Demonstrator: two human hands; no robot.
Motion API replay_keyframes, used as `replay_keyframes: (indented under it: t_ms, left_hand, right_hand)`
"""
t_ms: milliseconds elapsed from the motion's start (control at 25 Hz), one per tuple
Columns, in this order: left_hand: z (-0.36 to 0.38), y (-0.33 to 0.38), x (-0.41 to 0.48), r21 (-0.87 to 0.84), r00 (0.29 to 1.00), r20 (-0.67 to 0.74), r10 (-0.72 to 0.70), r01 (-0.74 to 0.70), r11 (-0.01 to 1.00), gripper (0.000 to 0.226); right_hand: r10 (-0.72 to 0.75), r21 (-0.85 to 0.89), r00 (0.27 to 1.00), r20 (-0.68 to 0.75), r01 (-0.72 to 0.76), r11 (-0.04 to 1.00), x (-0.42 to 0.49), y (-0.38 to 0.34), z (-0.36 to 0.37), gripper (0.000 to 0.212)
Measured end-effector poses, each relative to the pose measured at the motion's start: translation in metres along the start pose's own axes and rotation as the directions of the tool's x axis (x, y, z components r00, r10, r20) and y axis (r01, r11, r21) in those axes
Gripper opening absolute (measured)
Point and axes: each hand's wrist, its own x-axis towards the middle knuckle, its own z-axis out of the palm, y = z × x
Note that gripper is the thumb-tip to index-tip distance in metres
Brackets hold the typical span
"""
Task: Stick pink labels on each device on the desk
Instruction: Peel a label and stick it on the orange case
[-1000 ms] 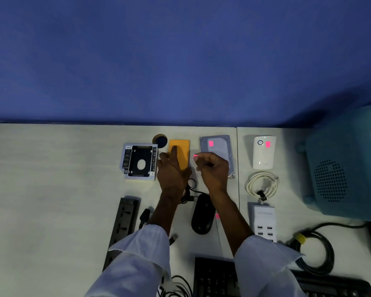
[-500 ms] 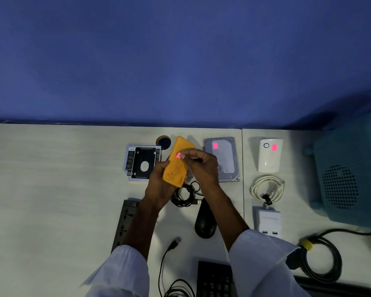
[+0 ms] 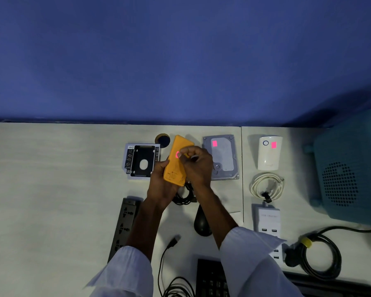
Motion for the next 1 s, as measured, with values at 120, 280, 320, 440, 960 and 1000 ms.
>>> replay_keyframes:
  t_ms: [120,280,320,440,960,1000]
  left_hand:
    - [-0.003,0.000,0.001,0.036,1.000,0.003,-0.015,0.014,0.999,0.063]
    - [0.003,0.000,0.002,0.055,0.999,-0.027,0.028,-0.026,0.998,0.049]
    - [0.006,0.001,0.002,0.084,0.997,-0.058,0.055,-0.050,0.995,0.042]
    - [0.023,0.000,0.008,0.410,0.938,-0.258,0.230,-0.109,0.905,0.030]
    - [0.032,-0.068,0.044,0.977,0.745,0.014,0.666,0.131,-0.166,0.072]
    - [0.032,-0.070,0.044,0.974,0.737,0.016,0.676,0.141,-0.177,0.072]
  right_hand:
    - [0.053,0.088,0.996,-0.071,-0.047,0.995,0.003,-0.001,0.001,0.037]
    - [0.063,0.087,0.998,-0.032,-0.060,0.994,0.003,0.004,-0.004,0.045]
    - [0.069,0.063,0.998,-0.004,-0.068,0.996,0.001,0.006,-0.007,0.046]
    - [0.126,0.061,0.992,0.006,-0.126,0.990,-0.007,0.014,-0.021,0.046]
    - [0.035,0.136,0.989,-0.143,-0.016,0.991,-0.048,0.058,-0.137,0.028]
    - [0.024,0.128,0.987,-0.157,-0.003,0.992,-0.053,0.062,-0.144,0.027]
